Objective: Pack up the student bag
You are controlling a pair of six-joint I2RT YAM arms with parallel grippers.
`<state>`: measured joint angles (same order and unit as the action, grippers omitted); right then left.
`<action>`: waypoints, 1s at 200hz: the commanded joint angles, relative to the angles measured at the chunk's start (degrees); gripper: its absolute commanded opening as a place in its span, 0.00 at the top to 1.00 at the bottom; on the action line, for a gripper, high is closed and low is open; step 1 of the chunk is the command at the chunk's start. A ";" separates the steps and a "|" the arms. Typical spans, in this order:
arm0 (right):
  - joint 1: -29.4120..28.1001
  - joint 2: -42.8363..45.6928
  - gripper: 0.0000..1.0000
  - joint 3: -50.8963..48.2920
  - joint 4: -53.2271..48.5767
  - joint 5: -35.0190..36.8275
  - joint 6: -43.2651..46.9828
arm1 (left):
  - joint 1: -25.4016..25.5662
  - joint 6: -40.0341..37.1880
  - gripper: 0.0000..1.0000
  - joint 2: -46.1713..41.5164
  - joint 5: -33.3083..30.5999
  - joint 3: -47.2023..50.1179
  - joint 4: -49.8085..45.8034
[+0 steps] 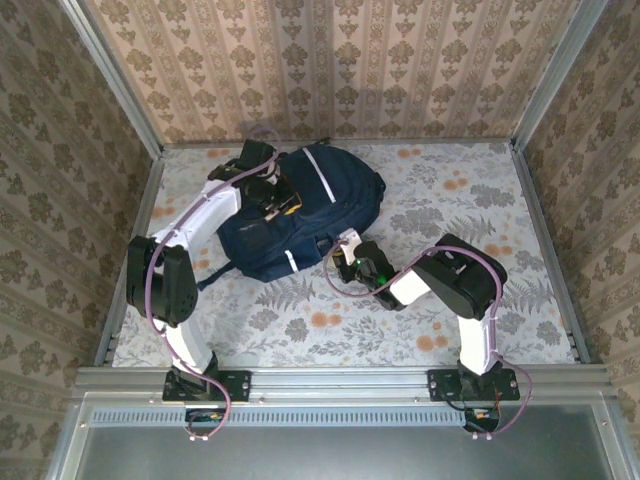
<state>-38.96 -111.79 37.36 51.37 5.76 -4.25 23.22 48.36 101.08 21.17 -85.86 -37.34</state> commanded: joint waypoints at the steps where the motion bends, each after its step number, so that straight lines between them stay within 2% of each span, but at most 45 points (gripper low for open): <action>1: 2.25 2.44 1.00 -1.92 -5.46 0.14 1.15 | -0.49 -5.54 1.00 -0.56 -4.50 -3.46 -4.52; 50: 3.96 5.86 1.00 -2.38 -11.43 -2.69 4.97 | 2.17 -11.97 1.00 1.26 -10.17 -7.98 -9.73; 82: 4.31 7.37 0.98 -2.92 -12.91 -2.27 5.83 | 2.58 -12.27 1.00 1.77 -10.20 -8.33 -10.64; 105: 4.25 6.74 0.83 -4.75 -9.39 0.86 3.22 | 2.55 -10.71 1.00 1.23 -8.38 -6.87 -9.12; 118: 4.24 6.26 0.79 -5.86 -7.04 3.17 1.57 | 2.52 -9.88 1.00 1.05 -7.32 -6.43 -8.50; 151: 4.24 5.53 0.78 -7.42 -3.35 8.53 -0.67 | 2.52 -8.96 1.00 0.88 -6.31 -5.92 -8.10; 172: 4.24 5.53 0.77 -8.32 -0.73 7.98 -0.22 | 2.52 -8.59 1.00 0.88 -5.99 -5.96 -7.92; 200: 4.24 4.87 0.79 -8.93 2.44 3.86 2.01 | 2.47 -8.02 1.00 1.22 -4.86 -5.81 -7.19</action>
<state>-35.09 -105.78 29.47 50.92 9.80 -3.20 26.20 40.27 103.24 16.08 -91.53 -45.06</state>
